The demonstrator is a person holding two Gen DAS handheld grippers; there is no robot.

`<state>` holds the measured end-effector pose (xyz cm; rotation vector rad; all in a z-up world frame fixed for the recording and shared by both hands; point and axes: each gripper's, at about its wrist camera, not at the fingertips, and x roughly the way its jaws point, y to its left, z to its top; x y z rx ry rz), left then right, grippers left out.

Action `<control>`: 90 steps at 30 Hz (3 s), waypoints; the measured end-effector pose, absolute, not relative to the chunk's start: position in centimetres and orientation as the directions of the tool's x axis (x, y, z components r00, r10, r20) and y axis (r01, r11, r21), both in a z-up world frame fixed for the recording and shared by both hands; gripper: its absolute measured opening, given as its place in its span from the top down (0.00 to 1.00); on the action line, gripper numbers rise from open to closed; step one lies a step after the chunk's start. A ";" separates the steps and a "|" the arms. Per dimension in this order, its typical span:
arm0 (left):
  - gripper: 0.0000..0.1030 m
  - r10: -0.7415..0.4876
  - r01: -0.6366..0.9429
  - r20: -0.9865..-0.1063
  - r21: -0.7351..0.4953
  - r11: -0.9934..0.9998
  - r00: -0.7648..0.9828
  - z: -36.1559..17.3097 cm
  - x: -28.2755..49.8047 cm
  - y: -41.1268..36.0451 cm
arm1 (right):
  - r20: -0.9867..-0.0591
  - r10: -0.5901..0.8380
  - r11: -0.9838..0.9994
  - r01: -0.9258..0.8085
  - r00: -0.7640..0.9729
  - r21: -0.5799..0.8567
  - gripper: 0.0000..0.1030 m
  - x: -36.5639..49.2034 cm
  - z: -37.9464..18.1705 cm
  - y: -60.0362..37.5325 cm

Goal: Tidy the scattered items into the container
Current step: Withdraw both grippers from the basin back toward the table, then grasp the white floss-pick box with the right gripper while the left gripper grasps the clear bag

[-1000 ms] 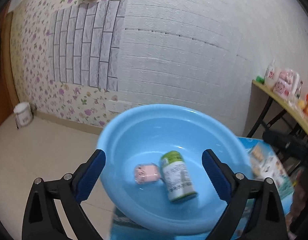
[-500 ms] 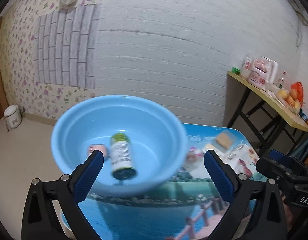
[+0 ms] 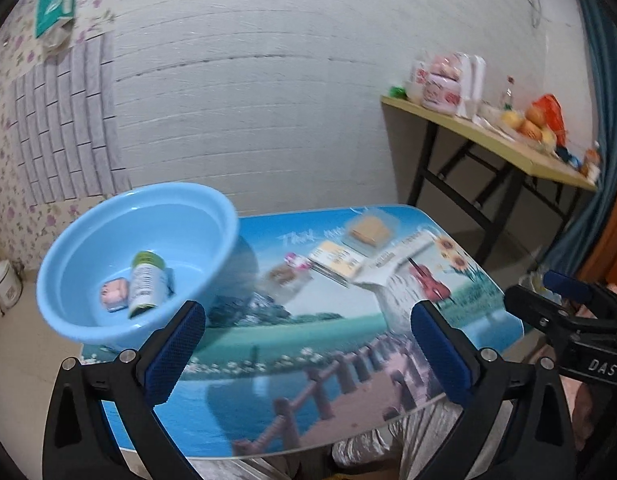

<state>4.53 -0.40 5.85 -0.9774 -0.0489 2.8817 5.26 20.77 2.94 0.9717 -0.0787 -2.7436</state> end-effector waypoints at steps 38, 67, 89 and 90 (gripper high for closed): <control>0.00 0.112 -0.081 -0.671 -0.077 -0.994 -0.733 2.6 1.7 0.1 | -0.711 -0.214 -0.977 0.145 -0.670 0.157 0.09 1.5 -1.0 22.2; 0.00 0.129 -0.106 -0.734 -0.079 -0.991 -0.666 -3.1 -0.6 -0.8 | -0.755 -0.222 -0.967 0.238 -0.617 0.089 0.10 -4.1 -5.5 16.0; 0.00 0.124 -0.076 -0.761 -0.098 -0.992 -0.637 -4.5 -2.4 -2.0 | -0.776 -0.185 -0.965 0.262 -0.603 0.026 0.20 -6.4 -8.2 14.1; 0.00 0.124 -0.077 -0.761 -0.097 -0.992 -0.637 -4.5 -2.4 -2.0 | -0.771 -0.182 -0.962 0.271 -0.610 0.012 0.32 -6.4 -8.1 14.1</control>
